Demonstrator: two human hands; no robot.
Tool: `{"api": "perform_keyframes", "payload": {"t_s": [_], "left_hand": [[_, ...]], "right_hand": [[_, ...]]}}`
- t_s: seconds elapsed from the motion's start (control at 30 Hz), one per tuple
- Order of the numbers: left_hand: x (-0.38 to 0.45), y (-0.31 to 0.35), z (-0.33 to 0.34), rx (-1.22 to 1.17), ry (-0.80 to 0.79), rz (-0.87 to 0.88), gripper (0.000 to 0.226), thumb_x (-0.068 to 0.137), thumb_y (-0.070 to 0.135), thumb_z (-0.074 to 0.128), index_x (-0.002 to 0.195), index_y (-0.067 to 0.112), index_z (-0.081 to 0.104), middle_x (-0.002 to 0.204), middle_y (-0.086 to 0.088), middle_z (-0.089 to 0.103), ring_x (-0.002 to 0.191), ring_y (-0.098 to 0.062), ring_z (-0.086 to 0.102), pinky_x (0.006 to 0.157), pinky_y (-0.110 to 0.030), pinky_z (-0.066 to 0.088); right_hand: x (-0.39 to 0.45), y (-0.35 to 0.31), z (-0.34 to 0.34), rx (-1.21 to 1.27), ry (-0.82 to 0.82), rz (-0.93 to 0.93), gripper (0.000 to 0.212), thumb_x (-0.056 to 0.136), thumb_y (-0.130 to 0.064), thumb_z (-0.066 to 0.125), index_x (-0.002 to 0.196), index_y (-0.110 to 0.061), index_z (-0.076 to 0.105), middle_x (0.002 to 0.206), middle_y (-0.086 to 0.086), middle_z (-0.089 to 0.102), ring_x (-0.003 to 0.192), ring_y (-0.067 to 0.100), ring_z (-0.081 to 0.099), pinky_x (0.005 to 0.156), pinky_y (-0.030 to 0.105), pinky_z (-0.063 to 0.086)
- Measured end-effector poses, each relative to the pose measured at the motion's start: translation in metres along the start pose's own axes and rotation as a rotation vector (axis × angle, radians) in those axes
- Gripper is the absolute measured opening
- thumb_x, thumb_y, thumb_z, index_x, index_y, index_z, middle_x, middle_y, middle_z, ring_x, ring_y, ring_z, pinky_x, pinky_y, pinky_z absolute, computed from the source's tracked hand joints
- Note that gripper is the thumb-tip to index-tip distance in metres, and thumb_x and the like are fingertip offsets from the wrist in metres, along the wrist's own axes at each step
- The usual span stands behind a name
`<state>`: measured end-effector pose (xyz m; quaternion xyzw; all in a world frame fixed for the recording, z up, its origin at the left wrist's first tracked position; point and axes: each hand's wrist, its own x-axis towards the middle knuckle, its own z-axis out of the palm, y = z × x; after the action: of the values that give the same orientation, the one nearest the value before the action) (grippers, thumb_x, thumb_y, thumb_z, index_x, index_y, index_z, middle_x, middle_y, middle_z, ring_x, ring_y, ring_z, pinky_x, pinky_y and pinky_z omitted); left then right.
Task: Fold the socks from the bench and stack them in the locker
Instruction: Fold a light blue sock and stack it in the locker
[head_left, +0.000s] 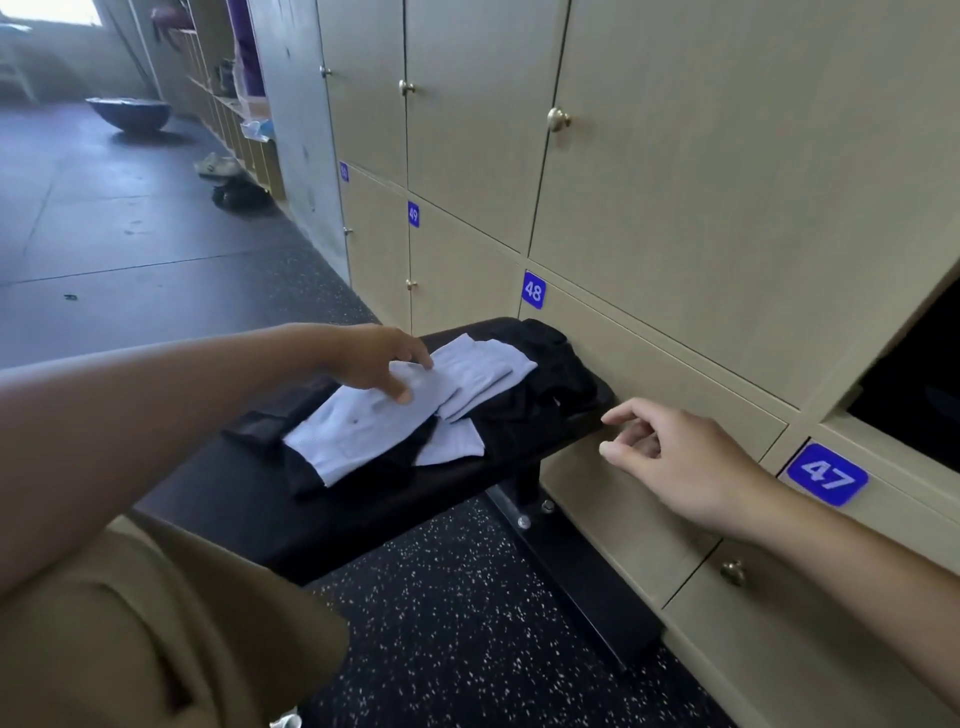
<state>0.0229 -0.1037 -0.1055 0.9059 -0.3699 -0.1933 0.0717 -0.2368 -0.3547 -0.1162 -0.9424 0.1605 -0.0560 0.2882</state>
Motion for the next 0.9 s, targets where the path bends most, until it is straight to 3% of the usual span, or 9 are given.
{"api": "perform_keyframes", "payload": {"t_s": [0.1,0.2,0.33,0.47,0.57,0.7,0.8,0.9], "left_hand": [[0.008,-0.003,0.001,0.039,0.001,0.025,0.069,0.083,0.034,0.084,0.143,0.039,0.049,0.137,0.008,0.048,0.129,-0.019,0.041,0.114,-0.046,0.035],[0.014,-0.003,0.001,0.094,-0.025,0.027,0.06,0.084,0.039,0.082,0.135,0.042,0.05,0.129,0.01,0.042,0.125,-0.021,0.029,0.108,-0.047,0.032],[0.018,0.002,0.001,0.122,0.1,0.047,0.036,0.081,0.038,0.083,0.098,0.038,0.051,0.117,0.01,0.049,0.118,-0.022,0.033,0.092,-0.039,0.028],[0.005,0.013,-0.015,0.167,0.144,0.094,0.038,0.082,0.036,0.083,0.078,0.033,0.046,0.089,0.019,0.055,0.114,-0.018,0.038,0.093,-0.04,0.024],[-0.01,0.026,-0.031,0.159,0.169,0.139,0.037,0.08,0.031,0.085,0.079,0.03,0.048,0.088,0.017,0.053,0.102,-0.016,0.049,0.097,-0.04,0.028],[-0.035,0.046,-0.051,-0.029,0.164,0.238,0.034,0.079,0.017,0.086,0.087,0.03,0.055,0.092,0.006,0.062,0.084,-0.018,0.056,0.073,-0.032,0.043],[-0.046,0.06,-0.058,-0.113,0.191,0.367,0.022,0.084,0.019,0.083,0.091,0.027,0.064,0.095,-0.003,0.069,0.092,-0.026,0.064,0.084,-0.044,0.052],[-0.053,0.075,-0.057,-0.237,0.192,0.471,0.016,0.088,0.021,0.08,0.097,0.014,0.068,0.094,-0.004,0.072,0.092,-0.021,0.068,0.084,-0.038,0.053]], "right_hand": [[0.007,-0.003,0.007,-0.002,-0.019,-0.011,0.02,0.095,-0.038,0.066,0.114,-0.034,0.062,0.092,-0.015,0.068,0.081,0.002,0.06,0.07,0.013,0.041],[0.013,-0.006,0.012,-0.012,-0.04,-0.023,0.021,0.095,-0.038,0.066,0.116,-0.033,0.062,0.093,-0.013,0.068,0.081,0.002,0.06,0.068,0.011,0.04],[0.017,-0.012,0.015,-0.019,-0.056,-0.041,0.024,0.096,-0.037,0.065,0.119,-0.031,0.062,0.095,-0.013,0.067,0.08,0.002,0.059,0.066,0.008,0.04],[0.019,-0.02,0.015,0.025,-0.058,-0.078,0.023,0.096,-0.035,0.066,0.118,-0.031,0.063,0.098,-0.012,0.068,0.079,-0.002,0.059,0.069,0.005,0.042],[0.016,-0.027,0.015,0.087,-0.061,-0.114,0.02,0.095,-0.034,0.066,0.115,-0.034,0.065,0.097,-0.012,0.069,0.081,-0.003,0.061,0.071,0.003,0.041],[0.012,-0.038,0.017,0.192,-0.057,-0.147,0.019,0.094,-0.035,0.068,0.113,-0.038,0.065,0.098,-0.014,0.07,0.085,-0.004,0.063,0.075,0.011,0.043],[0.011,-0.044,0.018,0.279,-0.041,-0.164,0.031,0.089,-0.042,0.071,0.119,-0.039,0.062,0.107,-0.016,0.069,0.094,-0.003,0.065,0.083,0.019,0.047],[0.01,-0.05,0.02,0.364,0.004,-0.17,0.052,0.081,-0.049,0.077,0.128,-0.043,0.055,0.121,-0.02,0.062,0.106,-0.003,0.062,0.092,0.026,0.049]]}}
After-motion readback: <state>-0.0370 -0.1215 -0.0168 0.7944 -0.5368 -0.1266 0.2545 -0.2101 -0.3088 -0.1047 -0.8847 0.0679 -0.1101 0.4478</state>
